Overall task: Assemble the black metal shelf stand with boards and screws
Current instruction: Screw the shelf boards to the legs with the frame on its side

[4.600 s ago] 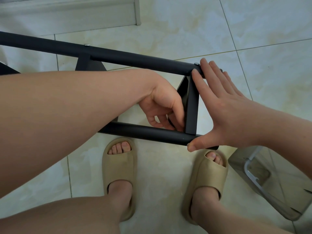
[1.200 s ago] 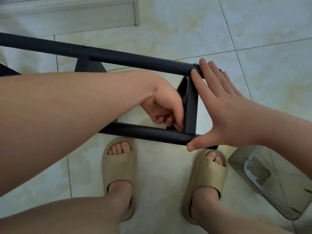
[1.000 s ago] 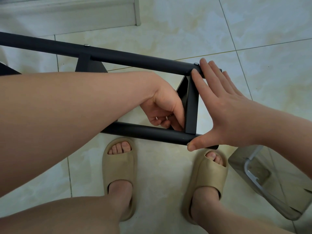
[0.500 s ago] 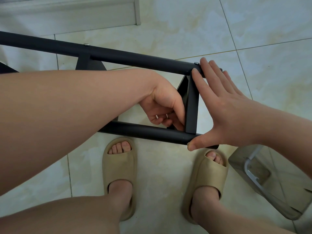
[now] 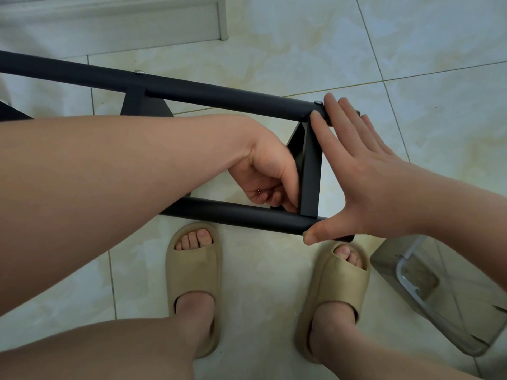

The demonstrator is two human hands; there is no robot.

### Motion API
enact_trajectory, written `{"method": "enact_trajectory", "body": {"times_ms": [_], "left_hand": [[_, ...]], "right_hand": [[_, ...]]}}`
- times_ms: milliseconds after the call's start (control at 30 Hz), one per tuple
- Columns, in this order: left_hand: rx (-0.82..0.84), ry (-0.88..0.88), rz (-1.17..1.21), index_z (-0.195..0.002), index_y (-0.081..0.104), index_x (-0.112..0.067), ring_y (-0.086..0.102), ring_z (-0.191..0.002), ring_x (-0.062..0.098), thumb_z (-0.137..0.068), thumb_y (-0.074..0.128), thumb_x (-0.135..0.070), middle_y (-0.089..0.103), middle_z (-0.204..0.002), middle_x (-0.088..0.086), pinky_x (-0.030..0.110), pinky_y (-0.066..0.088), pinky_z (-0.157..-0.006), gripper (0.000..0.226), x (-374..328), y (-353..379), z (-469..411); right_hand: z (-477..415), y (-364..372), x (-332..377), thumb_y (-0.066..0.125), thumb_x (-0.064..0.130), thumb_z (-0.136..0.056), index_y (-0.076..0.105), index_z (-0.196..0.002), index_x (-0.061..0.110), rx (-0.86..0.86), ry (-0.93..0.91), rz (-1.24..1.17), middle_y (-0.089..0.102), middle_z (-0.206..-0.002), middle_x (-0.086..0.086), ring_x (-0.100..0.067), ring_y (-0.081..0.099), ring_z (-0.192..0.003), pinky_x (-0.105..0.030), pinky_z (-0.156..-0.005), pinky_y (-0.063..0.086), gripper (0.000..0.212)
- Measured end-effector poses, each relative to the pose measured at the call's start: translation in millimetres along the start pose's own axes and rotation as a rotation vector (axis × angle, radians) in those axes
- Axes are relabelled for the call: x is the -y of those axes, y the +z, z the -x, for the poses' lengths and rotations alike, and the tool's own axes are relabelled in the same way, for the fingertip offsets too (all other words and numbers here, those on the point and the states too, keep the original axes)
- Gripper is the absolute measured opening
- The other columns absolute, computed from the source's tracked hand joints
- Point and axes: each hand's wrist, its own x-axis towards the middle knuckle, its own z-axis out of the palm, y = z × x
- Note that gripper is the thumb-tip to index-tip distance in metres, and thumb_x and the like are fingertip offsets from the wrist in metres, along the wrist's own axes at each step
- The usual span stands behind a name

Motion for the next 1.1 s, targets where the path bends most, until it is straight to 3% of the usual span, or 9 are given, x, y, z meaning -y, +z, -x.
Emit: {"method": "enact_trajectory", "body": {"times_ms": [67,200,333,567,833,1000,1100], "left_hand": [[-0.013,0.004,0.007,-0.094,0.066,-0.012,0.049,-0.062,0.007,-0.090,0.062,-0.003,0.064,-0.075,-0.003,0.019,0.036,-0.061,0.010,1.1,-0.9,1.6],[-0.002,-0.017,0.012,-0.102,0.067,-0.017,0.052,-0.067,0.008,-0.073,0.072,-0.018,0.068,-0.089,-0.004,0.021,0.038,-0.065,0.029,3.7,-2.5,5.8],[-0.008,-0.019,0.009,-0.091,0.068,-0.016,0.049,-0.061,0.006,-0.089,0.064,-0.012,0.066,-0.078,-0.005,0.019,0.037,-0.062,0.005,1.1,1.7,2.3],[-0.022,0.002,0.063,-0.082,0.069,-0.012,0.049,-0.058,0.006,-0.093,0.057,-0.001,0.065,-0.073,0.000,0.014,0.043,-0.055,0.019,-1.1,2.2,-1.5],[-0.010,0.023,0.036,-0.095,0.065,-0.010,0.051,-0.064,0.007,-0.092,0.059,-0.002,0.063,-0.078,-0.001,0.018,0.042,-0.061,0.011,1.0,1.4,1.0],[0.028,-0.027,0.016,-0.107,0.066,-0.016,0.051,-0.067,0.009,-0.072,0.071,-0.020,0.066,-0.088,-0.004,0.022,0.040,-0.067,0.035,4.7,-1.5,5.6],[0.004,-0.028,0.005,-0.097,0.067,-0.016,0.048,-0.060,0.006,-0.083,0.068,-0.016,0.066,-0.080,-0.005,0.020,0.036,-0.063,0.014,1.7,0.0,2.3]], "right_hand": [[-0.2,-0.3,0.6,0.042,0.102,-0.046,-0.032,-0.153,0.019,0.003,0.002,-0.004,-0.044,-0.157,0.000,-0.017,-0.042,-0.143,-0.031,-0.117,-0.022,0.154],[0.3,-1.4,0.5,0.042,0.102,-0.046,-0.033,-0.152,0.018,0.008,0.007,0.002,-0.045,-0.157,-0.001,-0.018,-0.042,-0.144,-0.035,-0.120,-0.019,0.154],[0.3,-1.7,1.5,0.043,0.101,-0.047,-0.033,-0.152,0.018,0.011,0.007,0.000,-0.045,-0.156,-0.001,-0.018,-0.042,-0.143,-0.034,-0.119,-0.021,0.155],[0.7,-1.5,1.0,0.042,0.102,-0.047,-0.033,-0.152,0.019,0.007,0.003,-0.003,-0.045,-0.156,-0.001,-0.018,-0.043,-0.143,-0.033,-0.118,-0.021,0.154],[0.1,-1.1,0.3,0.042,0.102,-0.046,-0.032,-0.153,0.018,0.004,0.002,-0.003,-0.045,-0.157,-0.002,-0.018,-0.042,-0.143,-0.034,-0.118,-0.021,0.154],[0.3,-0.4,-0.5,0.040,0.103,-0.047,-0.032,-0.152,0.019,0.002,-0.003,0.000,-0.044,-0.157,-0.001,-0.018,-0.042,-0.143,-0.035,-0.120,-0.019,0.154],[-0.1,0.6,-1.4,0.037,0.105,-0.046,-0.034,-0.152,0.021,-0.001,-0.007,0.001,-0.046,-0.156,0.001,-0.016,-0.044,-0.142,-0.034,-0.119,-0.020,0.153]]}}
